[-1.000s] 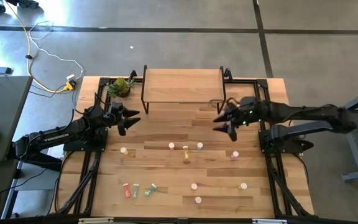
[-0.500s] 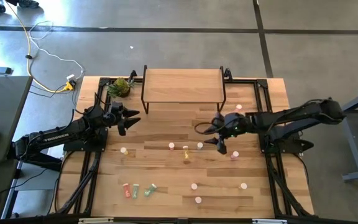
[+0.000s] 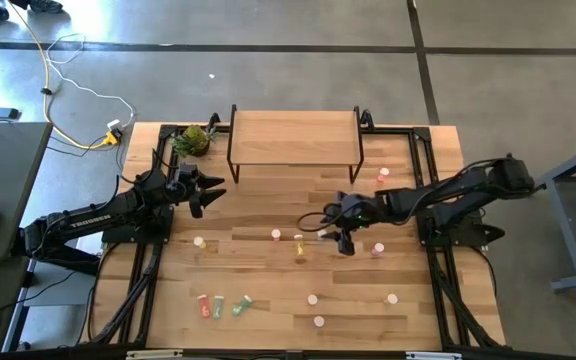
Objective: Pick and place medicine bottles onto shelf by color
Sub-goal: Put the top right blue pill bottle on the shelf
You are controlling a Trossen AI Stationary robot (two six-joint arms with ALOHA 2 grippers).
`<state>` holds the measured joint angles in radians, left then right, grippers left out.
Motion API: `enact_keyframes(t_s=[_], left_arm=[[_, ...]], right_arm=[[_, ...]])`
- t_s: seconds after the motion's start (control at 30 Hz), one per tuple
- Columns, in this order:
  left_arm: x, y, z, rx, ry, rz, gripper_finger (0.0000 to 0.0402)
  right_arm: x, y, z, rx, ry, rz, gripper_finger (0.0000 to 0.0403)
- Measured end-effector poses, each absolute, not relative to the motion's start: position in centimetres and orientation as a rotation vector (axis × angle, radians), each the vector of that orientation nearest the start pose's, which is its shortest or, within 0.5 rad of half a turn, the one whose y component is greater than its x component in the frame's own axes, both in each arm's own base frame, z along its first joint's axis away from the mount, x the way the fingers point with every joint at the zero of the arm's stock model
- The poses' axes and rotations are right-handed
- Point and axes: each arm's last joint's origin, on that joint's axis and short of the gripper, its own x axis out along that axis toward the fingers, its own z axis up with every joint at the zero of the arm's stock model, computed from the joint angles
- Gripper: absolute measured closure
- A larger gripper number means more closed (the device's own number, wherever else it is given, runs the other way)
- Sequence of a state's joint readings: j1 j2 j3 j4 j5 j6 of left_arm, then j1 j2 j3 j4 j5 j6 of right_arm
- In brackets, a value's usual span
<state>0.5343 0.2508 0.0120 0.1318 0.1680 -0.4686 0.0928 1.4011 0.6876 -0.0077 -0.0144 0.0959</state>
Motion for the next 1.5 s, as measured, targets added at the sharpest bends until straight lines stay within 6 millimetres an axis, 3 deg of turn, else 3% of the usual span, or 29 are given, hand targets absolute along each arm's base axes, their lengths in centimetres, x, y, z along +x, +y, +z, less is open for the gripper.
enact_keyframes(t_s=[0.37, 0.83, 1.23, 1.5], left_arm=[[9.9, 5.3, 15.9, -0.500, 0.013, 0.385, 0.0168], [9.9, 5.3, 15.9, -0.500, 0.012, 0.387, 0.0168], [9.9, 5.4, 15.9, -0.498, 0.009, 0.408, 0.0168], [9.9, 5.4, 15.9, -0.498, 0.008, 0.410, 0.0168]], right_arm=[[27.9, 2.7, 16.4, 0.068, 0.790, 0.085, 0.0201], [28.1, 2.7, 15.4, 0.050, 0.823, 0.088, 0.0203], [28.1, 2.7, 15.4, 0.067, 0.824, 0.080, 0.0288], [28.2, 2.7, 15.4, 0.137, 0.826, 0.040, 0.0296]])
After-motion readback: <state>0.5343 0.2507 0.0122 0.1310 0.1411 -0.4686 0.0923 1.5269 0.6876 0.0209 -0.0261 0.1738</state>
